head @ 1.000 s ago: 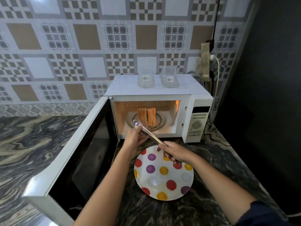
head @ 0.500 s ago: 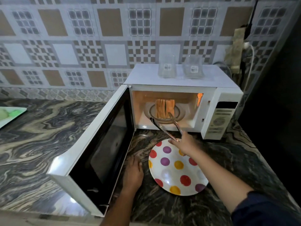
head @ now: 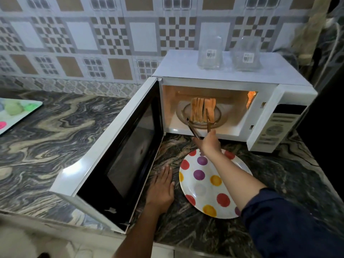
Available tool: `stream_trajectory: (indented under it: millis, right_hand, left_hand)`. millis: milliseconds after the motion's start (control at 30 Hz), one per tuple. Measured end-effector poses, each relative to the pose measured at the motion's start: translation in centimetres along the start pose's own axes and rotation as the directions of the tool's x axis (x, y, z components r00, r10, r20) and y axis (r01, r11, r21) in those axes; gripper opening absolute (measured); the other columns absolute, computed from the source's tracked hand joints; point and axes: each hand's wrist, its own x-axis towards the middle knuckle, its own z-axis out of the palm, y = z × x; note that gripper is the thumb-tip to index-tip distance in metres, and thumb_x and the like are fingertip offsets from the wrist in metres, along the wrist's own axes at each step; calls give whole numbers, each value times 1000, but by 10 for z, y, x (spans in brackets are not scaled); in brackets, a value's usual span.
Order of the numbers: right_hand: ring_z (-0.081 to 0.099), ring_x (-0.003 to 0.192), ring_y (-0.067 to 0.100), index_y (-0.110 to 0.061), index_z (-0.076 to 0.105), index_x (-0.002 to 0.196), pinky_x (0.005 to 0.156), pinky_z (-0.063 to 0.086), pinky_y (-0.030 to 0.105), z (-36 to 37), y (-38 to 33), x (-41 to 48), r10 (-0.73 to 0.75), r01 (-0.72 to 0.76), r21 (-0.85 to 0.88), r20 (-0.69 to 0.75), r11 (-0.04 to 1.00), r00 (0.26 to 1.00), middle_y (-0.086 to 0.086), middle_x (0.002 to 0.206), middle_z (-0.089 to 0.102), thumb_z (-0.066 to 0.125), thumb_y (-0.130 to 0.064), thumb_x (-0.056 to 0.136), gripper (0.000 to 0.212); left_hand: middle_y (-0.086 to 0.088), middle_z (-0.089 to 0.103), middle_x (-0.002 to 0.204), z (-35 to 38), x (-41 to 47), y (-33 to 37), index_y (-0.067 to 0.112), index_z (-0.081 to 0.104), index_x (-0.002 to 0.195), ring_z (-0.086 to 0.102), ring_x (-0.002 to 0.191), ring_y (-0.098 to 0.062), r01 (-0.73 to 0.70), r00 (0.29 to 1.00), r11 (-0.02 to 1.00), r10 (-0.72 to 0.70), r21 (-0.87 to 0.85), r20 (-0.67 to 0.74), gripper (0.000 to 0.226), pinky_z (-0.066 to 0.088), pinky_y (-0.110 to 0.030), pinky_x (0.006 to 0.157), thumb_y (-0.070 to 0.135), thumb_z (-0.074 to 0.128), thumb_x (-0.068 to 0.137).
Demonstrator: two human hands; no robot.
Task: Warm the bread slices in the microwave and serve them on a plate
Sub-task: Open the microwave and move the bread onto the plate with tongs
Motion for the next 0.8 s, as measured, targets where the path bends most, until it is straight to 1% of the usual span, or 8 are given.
stream_trajectory:
  millis: [67, 100, 167, 267, 333, 467, 600, 800]
  right_hand:
    - [60, 104, 40, -8, 37, 126, 77, 56, 50, 5, -4, 2, -8, 8, -2, -29, 1000, 1000, 17, 123, 56, 70, -34, 80, 63]
    - [59, 106, 41, -7, 38, 126, 81, 54, 49, 6, -7, 1, -13, 13, -9, -45, 1000, 999, 18, 124, 56, 69, -33, 81, 62]
    - [56, 111, 41, -4, 38, 127, 86, 52, 44, 10, -7, 0, -28, 27, -20, -70, 999, 997, 19, 127, 55, 68, -32, 83, 60]
    - [53, 115, 41, -1, 37, 127, 87, 47, 42, 16, -4, -5, -74, 72, -21, -76, 997, 994, 20, 130, 52, 66, -31, 85, 59]
    - [53, 115, 41, -1, 37, 125, 87, 46, 42, 18, -5, -8, -94, 95, 1, -68, 996, 993, 20, 129, 51, 65, -30, 86, 57]
    - [54, 114, 40, -2, 38, 123, 85, 46, 40, 18, -11, -8, -73, 76, 32, -82, 997, 994, 18, 127, 54, 65, -29, 87, 53]
    - [53, 117, 39, 0, 34, 129, 88, 46, 40, 18, -14, -8, -83, 84, 10, -86, 996, 993, 19, 132, 51, 63, -28, 88, 58]
    - [52, 118, 39, -1, 34, 130, 89, 46, 40, 22, -15, -10, -48, 54, 63, -98, 997, 994, 20, 133, 49, 64, -27, 87, 59]
  left_hand:
    - [5, -6, 158, 0, 1, -1, 20, -1, 150, -19, 135, 1, -7, 1000, 1000, 7, 5, 3, 81, -10, -27, 115, 48, -14, 75]
    - [5, -6, 158, 0, 1, -1, 20, -1, 150, -19, 135, 0, -11, 1000, 1000, 11, 5, 8, 80, -10, -27, 115, 48, -13, 76]
    - [6, -7, 158, 0, 1, -2, 20, -2, 150, -19, 136, 0, -15, 1000, 1000, 15, -2, 17, 78, -10, -28, 116, 47, -12, 78]
    - [7, -7, 158, 0, 1, -2, 21, -2, 150, -17, 138, 0, -8, 1000, 1000, 8, -27, 11, 72, -11, -27, 117, 47, -6, 83]
    - [7, -7, 158, 1, 1, -3, 21, -2, 150, -17, 138, 1, -13, 1000, 999, 14, -38, 9, 75, -12, -25, 116, 48, -8, 80]
    - [8, -8, 158, 2, 2, -3, 21, -2, 150, -18, 137, 1, -18, 1000, 999, 18, -34, 0, 78, -12, -25, 116, 48, -10, 78]
    - [7, -9, 157, 3, 2, -3, 21, -3, 150, -18, 139, -1, -22, 1000, 999, 22, -31, -2, 77, -12, -27, 116, 47, -11, 78]
    - [9, -18, 152, 4, 2, -4, 20, -6, 149, -17, 142, -4, -28, 1000, 999, 28, -29, 11, 76, -13, -27, 115, 47, -13, 78]
